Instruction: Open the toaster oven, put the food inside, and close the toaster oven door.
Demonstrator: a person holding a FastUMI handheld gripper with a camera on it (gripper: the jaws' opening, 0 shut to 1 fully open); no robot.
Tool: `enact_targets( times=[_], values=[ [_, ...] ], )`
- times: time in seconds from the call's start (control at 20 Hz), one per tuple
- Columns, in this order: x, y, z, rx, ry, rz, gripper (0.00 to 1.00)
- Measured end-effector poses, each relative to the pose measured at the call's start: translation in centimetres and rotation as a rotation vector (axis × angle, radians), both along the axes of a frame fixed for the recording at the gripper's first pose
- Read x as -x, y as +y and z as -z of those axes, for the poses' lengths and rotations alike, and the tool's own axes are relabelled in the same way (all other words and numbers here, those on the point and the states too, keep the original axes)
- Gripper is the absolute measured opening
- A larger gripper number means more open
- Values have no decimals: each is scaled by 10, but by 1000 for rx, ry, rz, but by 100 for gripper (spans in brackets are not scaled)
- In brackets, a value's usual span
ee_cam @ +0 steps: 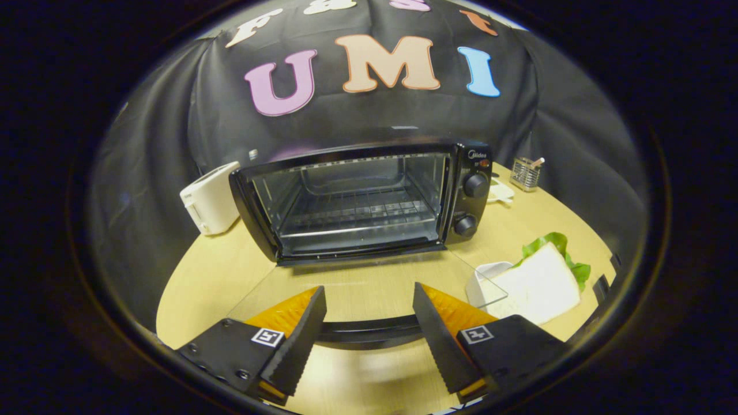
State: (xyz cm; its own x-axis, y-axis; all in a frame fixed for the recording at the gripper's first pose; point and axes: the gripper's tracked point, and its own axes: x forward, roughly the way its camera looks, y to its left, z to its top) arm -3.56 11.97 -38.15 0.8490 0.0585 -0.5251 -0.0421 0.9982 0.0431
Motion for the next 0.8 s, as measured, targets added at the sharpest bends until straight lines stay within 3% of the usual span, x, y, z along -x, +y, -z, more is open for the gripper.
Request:
enact_targets(
  times=[0.45, 0.8],
  values=[
    [-7, -4, 53, 46, 149, -40, 95],
    [-13, -4, 45, -3, 159, -110, 95]
  ],
)
